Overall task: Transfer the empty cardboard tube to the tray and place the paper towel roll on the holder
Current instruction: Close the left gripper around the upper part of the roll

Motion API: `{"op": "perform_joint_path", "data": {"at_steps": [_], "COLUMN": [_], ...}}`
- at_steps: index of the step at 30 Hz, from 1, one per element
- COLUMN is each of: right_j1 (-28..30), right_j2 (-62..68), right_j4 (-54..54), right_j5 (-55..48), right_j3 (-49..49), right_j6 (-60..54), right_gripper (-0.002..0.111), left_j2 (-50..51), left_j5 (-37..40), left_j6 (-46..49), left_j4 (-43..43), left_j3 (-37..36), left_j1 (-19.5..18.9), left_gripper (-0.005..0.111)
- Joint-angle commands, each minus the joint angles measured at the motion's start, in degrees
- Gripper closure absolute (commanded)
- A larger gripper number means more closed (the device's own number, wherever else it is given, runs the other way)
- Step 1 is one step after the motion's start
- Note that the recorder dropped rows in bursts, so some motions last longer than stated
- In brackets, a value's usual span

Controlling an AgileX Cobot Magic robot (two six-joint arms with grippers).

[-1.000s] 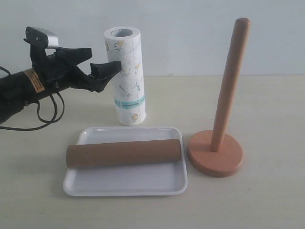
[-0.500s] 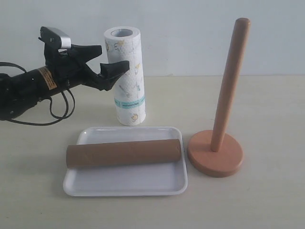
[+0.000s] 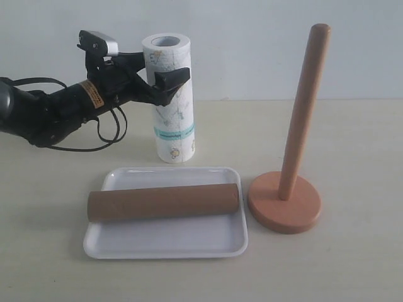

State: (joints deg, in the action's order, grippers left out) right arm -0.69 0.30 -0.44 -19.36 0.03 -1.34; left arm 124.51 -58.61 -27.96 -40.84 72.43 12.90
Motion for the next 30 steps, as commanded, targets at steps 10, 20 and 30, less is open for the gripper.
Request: {"op": "perform_joint_path", "data": {"at_steps": [10, 20, 30], "right_j1": [0.17, 0.17, 0.17], "right_j2": [-0.3, -0.3, -0.3], "right_j4": [-0.13, -0.13, -0.13], "right_j5": [0.44, 0.44, 0.44], "right_j3": [-0.03, -0.03, -0.03], "right_j6": [-0.06, 0.05, 0.05], "right_gripper": [0.108, 0.108, 0.108], "left_j2": [3.23, 3.23, 3.23], "left_j5": [2.52, -0.1, -4.8], "left_j6": [-4.9, -5.29, -5.29], "left_j4": [0.13, -0.1, -0.41], "left_j3": [4.91, 4.91, 4.91], "left_j1": [0.5, 0.4, 0.4], "left_gripper": [0.014, 0.103, 0.103]}}
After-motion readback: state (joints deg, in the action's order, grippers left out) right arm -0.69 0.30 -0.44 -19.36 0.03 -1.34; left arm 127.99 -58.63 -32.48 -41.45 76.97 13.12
